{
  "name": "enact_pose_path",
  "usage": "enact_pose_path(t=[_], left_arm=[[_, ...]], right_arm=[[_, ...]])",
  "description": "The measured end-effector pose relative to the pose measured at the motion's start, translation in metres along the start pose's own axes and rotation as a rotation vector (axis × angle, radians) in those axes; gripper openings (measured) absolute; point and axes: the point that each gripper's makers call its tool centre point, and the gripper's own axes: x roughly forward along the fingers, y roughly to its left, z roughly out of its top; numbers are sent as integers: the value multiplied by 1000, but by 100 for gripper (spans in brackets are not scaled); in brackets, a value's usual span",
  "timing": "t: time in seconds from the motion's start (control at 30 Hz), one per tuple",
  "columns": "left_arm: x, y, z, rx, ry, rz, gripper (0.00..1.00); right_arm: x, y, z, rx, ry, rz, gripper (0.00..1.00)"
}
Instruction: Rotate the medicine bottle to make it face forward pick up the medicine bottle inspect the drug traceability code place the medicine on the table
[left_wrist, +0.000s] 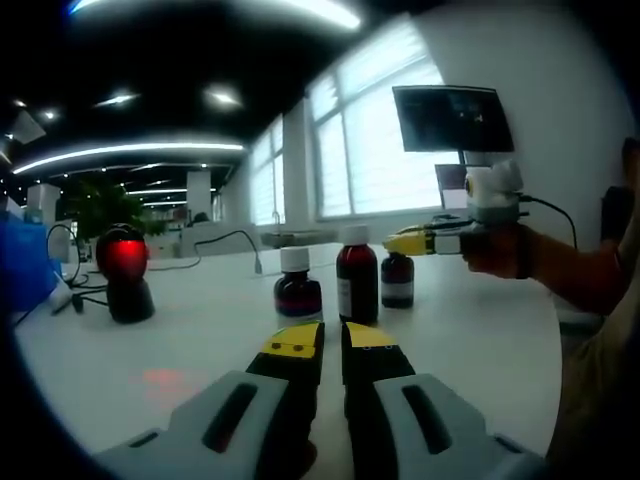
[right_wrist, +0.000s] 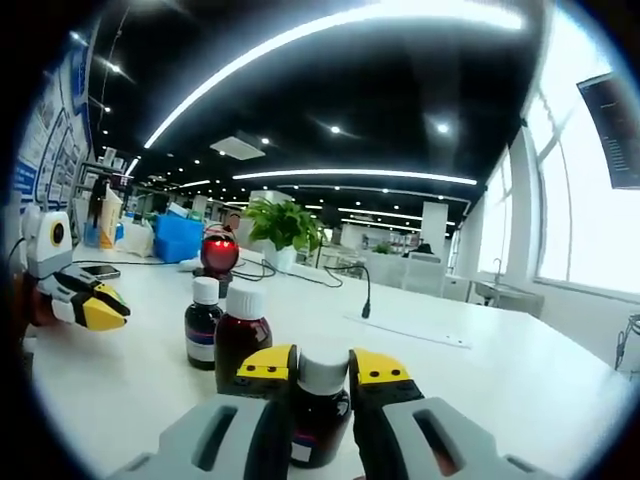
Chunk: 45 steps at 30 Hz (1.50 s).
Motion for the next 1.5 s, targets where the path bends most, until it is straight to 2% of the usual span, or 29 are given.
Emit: enact_pose_path(t=[0.2,0.63,0.77,1.07,1.23,1.5], left_arm=[[0,-1,0,3,1,-2,0],[0,-2,0,4,2,-3,0],[0,-2,0,5,1,-3,0],[0,-2,-1,7,3,-2,0],[0,-1,-1,8,5,0,0],[0,-1,-1,8,5,0,0]], right_arm=[[-1,1,-1,17,2,21,22],[-6,0,7,56,-26,98,22],[-4,1,5,120,-21,160,22],[0,1,1,154,-6,247,21],[1,2,0,151,-4,265,16],[2,3,0,115,-5,252,16]])
